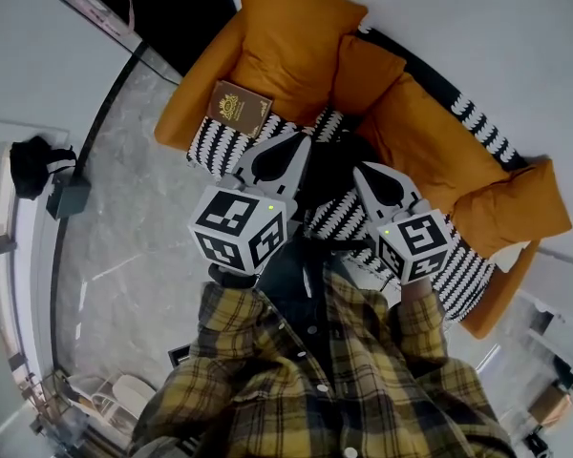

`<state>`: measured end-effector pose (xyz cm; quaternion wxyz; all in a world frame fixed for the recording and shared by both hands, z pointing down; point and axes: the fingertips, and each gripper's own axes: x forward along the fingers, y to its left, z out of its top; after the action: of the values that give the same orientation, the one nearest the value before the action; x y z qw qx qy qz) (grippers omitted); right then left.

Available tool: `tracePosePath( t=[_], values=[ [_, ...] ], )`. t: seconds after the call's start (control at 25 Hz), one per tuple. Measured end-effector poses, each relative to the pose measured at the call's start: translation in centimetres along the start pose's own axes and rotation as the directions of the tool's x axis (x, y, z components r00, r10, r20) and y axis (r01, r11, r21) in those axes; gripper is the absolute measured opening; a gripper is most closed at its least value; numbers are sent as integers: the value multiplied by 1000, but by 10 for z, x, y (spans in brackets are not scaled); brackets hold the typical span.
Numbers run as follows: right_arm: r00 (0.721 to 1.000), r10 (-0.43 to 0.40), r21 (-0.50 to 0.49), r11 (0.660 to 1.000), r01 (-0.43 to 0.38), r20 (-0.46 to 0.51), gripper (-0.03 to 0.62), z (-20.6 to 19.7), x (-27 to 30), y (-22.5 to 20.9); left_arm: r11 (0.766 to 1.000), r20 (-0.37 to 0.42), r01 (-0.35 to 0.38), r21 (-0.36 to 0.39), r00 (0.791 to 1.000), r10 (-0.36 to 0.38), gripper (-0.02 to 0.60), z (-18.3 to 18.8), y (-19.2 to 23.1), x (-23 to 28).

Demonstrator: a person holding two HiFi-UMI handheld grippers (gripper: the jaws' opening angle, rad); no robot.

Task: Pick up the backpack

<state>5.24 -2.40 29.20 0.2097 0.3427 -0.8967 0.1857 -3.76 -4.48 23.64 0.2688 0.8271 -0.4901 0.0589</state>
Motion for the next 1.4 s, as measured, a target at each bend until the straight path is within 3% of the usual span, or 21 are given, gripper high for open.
tracePosePath(
  t=[0.28,0.6,1.12,1.4],
  values=[
    [998,-39,15,999,40,-53,17,-28,16,-19,999,-53,-11,-33,999,9,20,-30,22,14],
    [986,-93,-11,996,93,-140,17,-76,43,-50,996,-182,-56,-74,982,42,20,-102,55,26],
    [941,-134,-107,989,105,-310,17,-170,107,-87,988,-362,-73,-137,932,18,20,-218,98,62],
    [907,-128,-127,988,84,-401,17,-220,134,-92,976,-440,-151,-154,895,68,20,-281,129,71]
  ],
)
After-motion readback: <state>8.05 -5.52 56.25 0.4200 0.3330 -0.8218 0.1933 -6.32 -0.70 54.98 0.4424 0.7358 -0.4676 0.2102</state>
